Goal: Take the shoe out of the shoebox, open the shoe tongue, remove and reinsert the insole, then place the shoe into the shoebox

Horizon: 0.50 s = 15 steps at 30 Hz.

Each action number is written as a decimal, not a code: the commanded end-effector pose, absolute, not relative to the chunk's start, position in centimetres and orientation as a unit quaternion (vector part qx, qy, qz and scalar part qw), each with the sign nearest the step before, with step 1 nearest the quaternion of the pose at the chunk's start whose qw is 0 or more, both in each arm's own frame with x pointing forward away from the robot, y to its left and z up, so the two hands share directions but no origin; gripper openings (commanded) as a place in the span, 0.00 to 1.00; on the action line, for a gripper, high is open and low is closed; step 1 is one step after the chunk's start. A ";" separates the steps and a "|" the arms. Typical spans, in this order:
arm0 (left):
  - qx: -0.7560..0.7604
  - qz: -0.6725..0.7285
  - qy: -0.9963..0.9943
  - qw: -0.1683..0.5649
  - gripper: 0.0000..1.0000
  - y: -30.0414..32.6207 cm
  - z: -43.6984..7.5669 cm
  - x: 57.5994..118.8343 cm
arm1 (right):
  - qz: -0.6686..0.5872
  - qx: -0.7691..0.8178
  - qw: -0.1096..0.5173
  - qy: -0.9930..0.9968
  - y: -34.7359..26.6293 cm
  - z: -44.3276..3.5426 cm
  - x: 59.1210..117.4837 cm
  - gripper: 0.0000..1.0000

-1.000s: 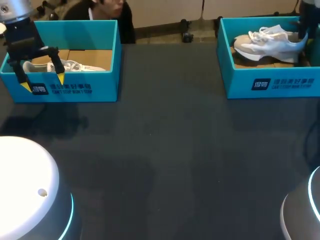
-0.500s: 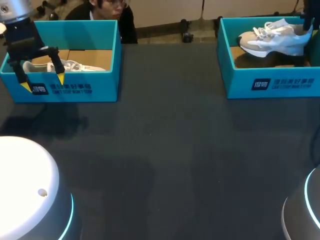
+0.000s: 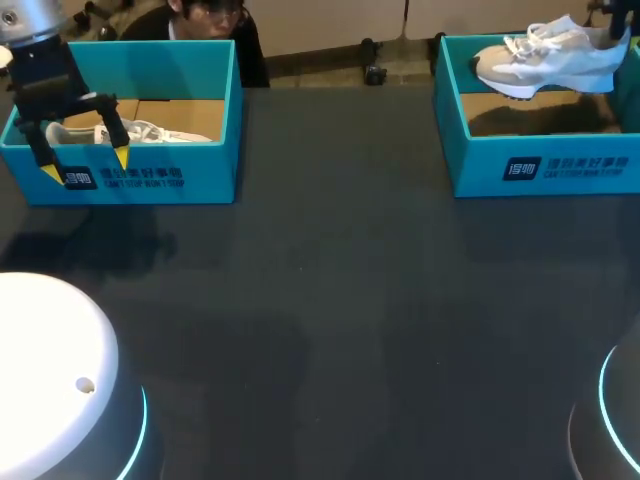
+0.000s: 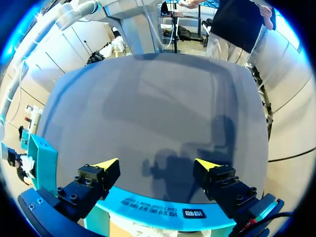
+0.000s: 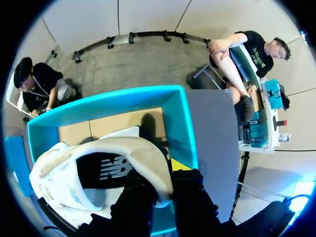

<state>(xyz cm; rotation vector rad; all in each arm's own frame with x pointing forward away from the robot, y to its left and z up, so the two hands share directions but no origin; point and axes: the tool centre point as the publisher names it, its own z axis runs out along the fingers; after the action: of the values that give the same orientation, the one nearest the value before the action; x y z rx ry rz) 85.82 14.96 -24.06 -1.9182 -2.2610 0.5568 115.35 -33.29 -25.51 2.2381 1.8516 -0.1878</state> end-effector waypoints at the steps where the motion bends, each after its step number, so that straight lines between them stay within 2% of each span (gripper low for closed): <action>1: -0.635 0.183 -0.748 0.060 1.00 15.0 -24.1 85.7 | -0.048 0.762 0.140 0.631 -32.0 -22.6 112.6 0.00; 15: -0.635 0.183 -0.748 0.060 1.00 15.0 -24.1 85.7 | -0.052 0.764 0.156 0.624 -29.3 -16.9 109.3 0.00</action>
<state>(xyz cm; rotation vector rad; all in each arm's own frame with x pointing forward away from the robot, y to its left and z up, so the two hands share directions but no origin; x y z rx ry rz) 85.82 14.96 -24.06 -1.9182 -2.2609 0.5568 111.21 -30.31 -19.04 2.2326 1.8097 -0.2036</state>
